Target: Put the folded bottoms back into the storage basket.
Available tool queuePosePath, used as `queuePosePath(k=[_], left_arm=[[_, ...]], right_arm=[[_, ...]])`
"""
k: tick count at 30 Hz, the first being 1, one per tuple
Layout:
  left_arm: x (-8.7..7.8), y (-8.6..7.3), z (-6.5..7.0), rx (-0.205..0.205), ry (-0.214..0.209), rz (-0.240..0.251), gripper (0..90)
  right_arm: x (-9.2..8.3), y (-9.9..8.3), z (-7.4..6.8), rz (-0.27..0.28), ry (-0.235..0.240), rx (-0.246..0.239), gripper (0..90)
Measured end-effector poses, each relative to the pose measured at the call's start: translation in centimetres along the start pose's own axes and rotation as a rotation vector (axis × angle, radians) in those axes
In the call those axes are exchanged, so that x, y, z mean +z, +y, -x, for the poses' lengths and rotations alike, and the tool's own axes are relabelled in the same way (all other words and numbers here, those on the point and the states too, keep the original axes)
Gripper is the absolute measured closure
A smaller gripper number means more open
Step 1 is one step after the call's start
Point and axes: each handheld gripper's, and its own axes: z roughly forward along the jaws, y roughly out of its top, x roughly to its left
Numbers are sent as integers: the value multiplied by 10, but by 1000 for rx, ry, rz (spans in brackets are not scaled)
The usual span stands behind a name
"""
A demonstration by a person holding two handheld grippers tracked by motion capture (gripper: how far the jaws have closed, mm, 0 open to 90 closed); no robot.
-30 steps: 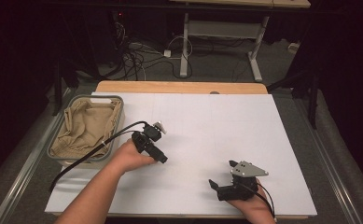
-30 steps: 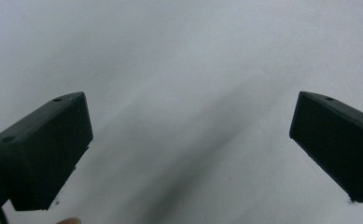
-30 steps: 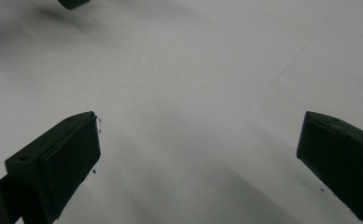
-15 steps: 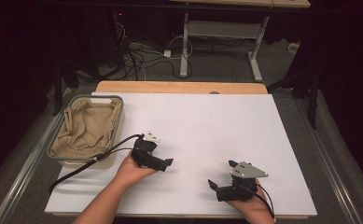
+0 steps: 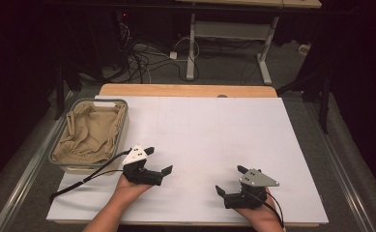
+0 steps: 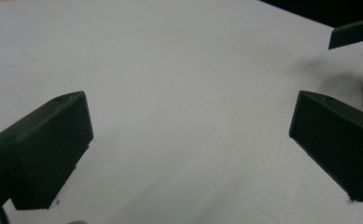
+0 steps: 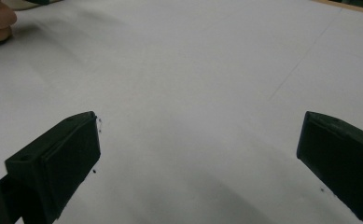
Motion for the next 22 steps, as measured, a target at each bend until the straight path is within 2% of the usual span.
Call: queuePosePath(k=[3, 5, 9, 14, 22], left_arm=[[-5, -3, 2, 23, -7, 54, 0], [-6, -4, 3, 35, -15, 68, 0], [-5, -4, 3, 48, -39, 83, 0], [-6, -5, 5, 65, -41, 100, 0], [-6, -6, 6, 68, -29, 95, 0]], right_arm=[[-2, -1, 0, 18, -13, 6, 4], [-4, -2, -1, 29, -23, 12, 4], [-7, -4, -1, 57, -41, 25, 4], [-7, -4, 0, 60, -51, 35, 4], [-9, -4, -1, 69, -54, 28, 4]])
